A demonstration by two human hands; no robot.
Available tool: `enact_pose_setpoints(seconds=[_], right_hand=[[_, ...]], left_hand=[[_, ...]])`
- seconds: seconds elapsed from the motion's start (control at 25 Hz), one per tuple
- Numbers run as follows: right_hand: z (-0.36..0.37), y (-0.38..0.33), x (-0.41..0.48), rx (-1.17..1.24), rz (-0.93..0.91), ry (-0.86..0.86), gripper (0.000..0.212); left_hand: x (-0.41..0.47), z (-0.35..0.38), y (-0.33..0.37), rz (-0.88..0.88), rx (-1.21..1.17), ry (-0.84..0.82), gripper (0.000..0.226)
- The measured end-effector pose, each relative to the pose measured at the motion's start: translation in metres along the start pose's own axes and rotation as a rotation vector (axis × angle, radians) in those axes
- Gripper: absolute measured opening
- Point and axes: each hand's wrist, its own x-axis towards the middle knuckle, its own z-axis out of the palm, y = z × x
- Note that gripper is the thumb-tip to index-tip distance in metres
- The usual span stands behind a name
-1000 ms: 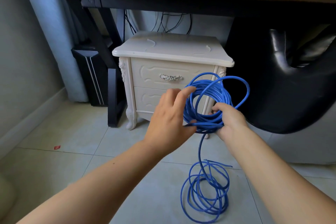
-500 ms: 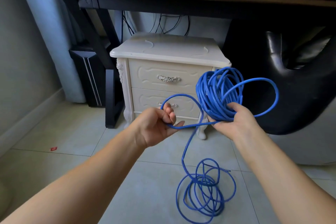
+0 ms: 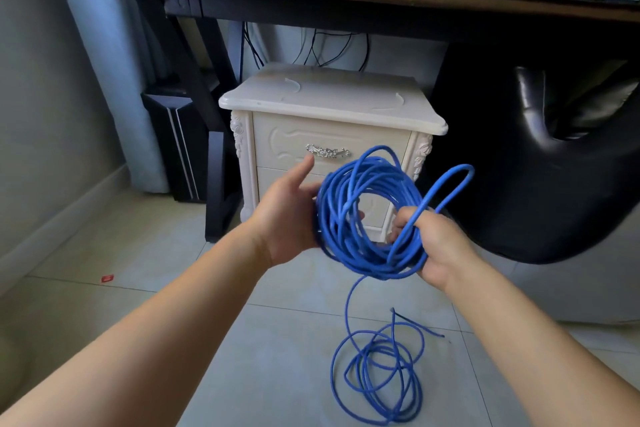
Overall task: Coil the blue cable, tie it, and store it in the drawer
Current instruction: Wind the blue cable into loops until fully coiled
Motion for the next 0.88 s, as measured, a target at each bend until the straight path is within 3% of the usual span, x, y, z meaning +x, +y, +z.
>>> enact_pose_setpoints(seconds=[0.2,0.36,0.48,0.68,0.76,0.88], right_hand=[[0.004,0.005,-0.006,-0.203,-0.082,0.041,0.012],[0.004,0.006,-0.004,-0.322,-0.14,0.154,0.008],[0.006,0.008,-0.005,-0.315,-0.164,0.211,0.014],[0.009,0.013,-0.003,-0.332,-0.212,0.272,0.015],[0.01,0.013,-0.004,-0.332,-0.222,0.268,0.014],[0.011,0.011,-0.008,-0.343,-0.258,0.187,0.015]], left_hand=[[-0.011,0.002,0.001,0.081,0.308,-0.035,0.086],[-0.016,0.005,0.001,0.119,0.382,-0.165,0.129],[-0.014,0.015,-0.003,0.137,0.476,-0.154,0.152],[-0.014,0.028,-0.008,0.201,0.697,-0.036,0.142],[-0.013,0.03,-0.01,0.237,0.655,0.042,0.13],[-0.008,0.026,-0.008,0.237,0.464,0.244,0.094]])
